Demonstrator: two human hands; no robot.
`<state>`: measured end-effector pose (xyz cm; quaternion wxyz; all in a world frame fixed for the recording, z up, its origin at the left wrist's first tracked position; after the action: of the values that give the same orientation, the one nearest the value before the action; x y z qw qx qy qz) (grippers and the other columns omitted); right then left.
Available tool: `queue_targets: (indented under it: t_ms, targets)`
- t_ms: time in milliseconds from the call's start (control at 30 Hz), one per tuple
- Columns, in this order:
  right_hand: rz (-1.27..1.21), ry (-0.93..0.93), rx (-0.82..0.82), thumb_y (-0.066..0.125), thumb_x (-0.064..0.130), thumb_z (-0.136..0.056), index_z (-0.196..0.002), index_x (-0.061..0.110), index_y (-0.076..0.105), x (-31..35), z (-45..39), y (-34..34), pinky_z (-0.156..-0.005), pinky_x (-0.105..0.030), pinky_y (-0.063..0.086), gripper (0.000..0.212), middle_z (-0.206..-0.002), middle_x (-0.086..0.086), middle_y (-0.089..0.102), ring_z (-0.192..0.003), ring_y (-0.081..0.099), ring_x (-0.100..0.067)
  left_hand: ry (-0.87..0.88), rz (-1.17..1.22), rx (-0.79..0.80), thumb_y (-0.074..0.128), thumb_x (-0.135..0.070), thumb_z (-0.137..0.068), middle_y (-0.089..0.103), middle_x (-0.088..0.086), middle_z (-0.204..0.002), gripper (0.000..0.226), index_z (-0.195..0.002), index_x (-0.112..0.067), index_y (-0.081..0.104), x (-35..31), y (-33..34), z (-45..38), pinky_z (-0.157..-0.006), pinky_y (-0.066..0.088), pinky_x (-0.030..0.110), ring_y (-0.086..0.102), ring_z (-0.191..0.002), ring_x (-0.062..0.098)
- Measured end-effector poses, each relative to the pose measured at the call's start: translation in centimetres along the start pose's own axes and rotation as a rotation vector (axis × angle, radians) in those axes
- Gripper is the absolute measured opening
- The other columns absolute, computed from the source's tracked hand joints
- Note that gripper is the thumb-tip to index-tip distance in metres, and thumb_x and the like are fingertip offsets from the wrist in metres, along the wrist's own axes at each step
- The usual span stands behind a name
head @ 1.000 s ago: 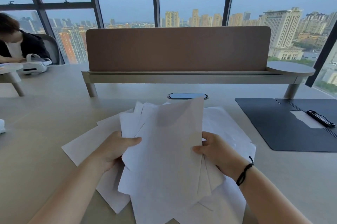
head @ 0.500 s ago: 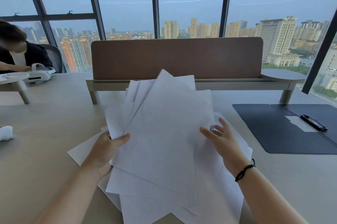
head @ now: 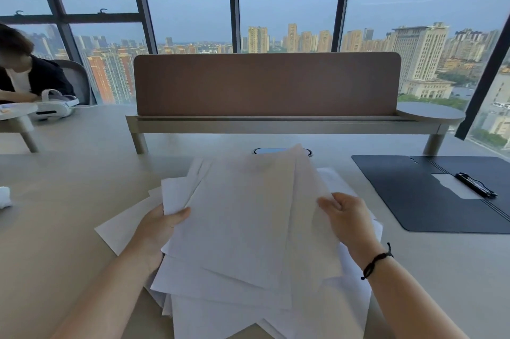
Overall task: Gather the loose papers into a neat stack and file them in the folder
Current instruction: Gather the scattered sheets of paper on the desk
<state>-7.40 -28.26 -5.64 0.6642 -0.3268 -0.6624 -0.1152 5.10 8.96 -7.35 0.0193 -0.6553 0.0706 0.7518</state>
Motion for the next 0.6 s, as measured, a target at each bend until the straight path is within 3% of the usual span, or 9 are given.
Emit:
queue_targets:
  t_ms: [133, 267, 367, 500, 600]
  targets:
    - [-0.074, 0.051, -0.010, 0.064, 0.014, -0.091, -0.067, -0.012, 0.049, -1.4, -0.1, 0.6, -0.058, -0.031, 0.029, 0.038, -0.065, -0.010, 0.040, -0.059, 0.037, -0.021, 0.015, -0.149, 0.082, 0.073, -0.004, -0.086, 0.076, 0.007, -0.107, 0.031, -0.115, -0.015, 0.069, 0.2, 1.1, 0.0, -0.065, 0.054, 0.026, 0.074, -0.089, 0.017]
    - [-0.084, 0.081, -0.093, 0.064, 0.014, -0.087, -0.066, -0.009, 0.049, -1.8, -0.2, -0.4, -0.059, -0.034, 0.027, 0.035, -0.065, -0.008, 0.038, -0.061, 0.035, -0.023, -0.027, -0.090, 0.105, 0.082, -0.002, -0.058, 0.076, 0.011, -0.112, 0.068, -0.122, -0.017, 0.064, 0.9, 0.9, -0.1, -0.074, 0.059, 0.041, 0.074, -0.096, 0.031]
    - [-0.063, 0.103, -0.190, 0.065, 0.020, -0.082, -0.080, -0.016, 0.051, -2.0, -0.1, -1.7, -0.060, -0.034, 0.029, 0.038, -0.067, -0.008, 0.039, -0.062, 0.036, -0.022, -0.070, -0.018, 0.084, 0.083, 0.004, -0.060, 0.075, 0.015, -0.113, 0.076, -0.130, -0.016, 0.059, 1.2, 0.7, 0.1, -0.081, 0.058, 0.053, 0.073, -0.097, 0.039]
    - [-0.026, 0.055, -0.336, 0.064, 0.016, -0.084, -0.070, -0.013, 0.045, -1.3, -0.2, -4.0, -0.059, -0.033, 0.024, 0.038, -0.065, -0.009, 0.030, -0.062, 0.028, -0.022, -0.118, 0.029, 0.028, 0.072, 0.012, -0.077, 0.073, 0.022, -0.111, 0.074, -0.141, -0.015, 0.049, 1.7, -0.1, -0.2, -0.091, 0.053, 0.058, 0.070, -0.101, 0.041]
    - [0.001, -0.014, -0.382, 0.062, 0.013, -0.087, -0.058, 0.001, 0.033, -0.8, -0.3, -4.6, -0.059, -0.033, 0.022, 0.043, -0.060, -0.001, 0.023, -0.063, 0.024, -0.023, -0.101, -0.018, -0.011, 0.071, 0.011, -0.079, 0.075, 0.022, -0.104, 0.060, -0.132, -0.013, 0.056, 1.5, -0.5, -0.2, -0.089, 0.055, 0.055, 0.071, -0.095, 0.040]
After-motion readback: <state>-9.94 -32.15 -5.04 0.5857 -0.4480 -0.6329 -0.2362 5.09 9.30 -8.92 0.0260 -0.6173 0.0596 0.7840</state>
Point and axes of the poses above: each hand's wrist, its own z-axis away from the middle knuckle, its own y-axis out of the palm, x = y × z, the point moved 10 cm from there along -z, towards the middle knuckle
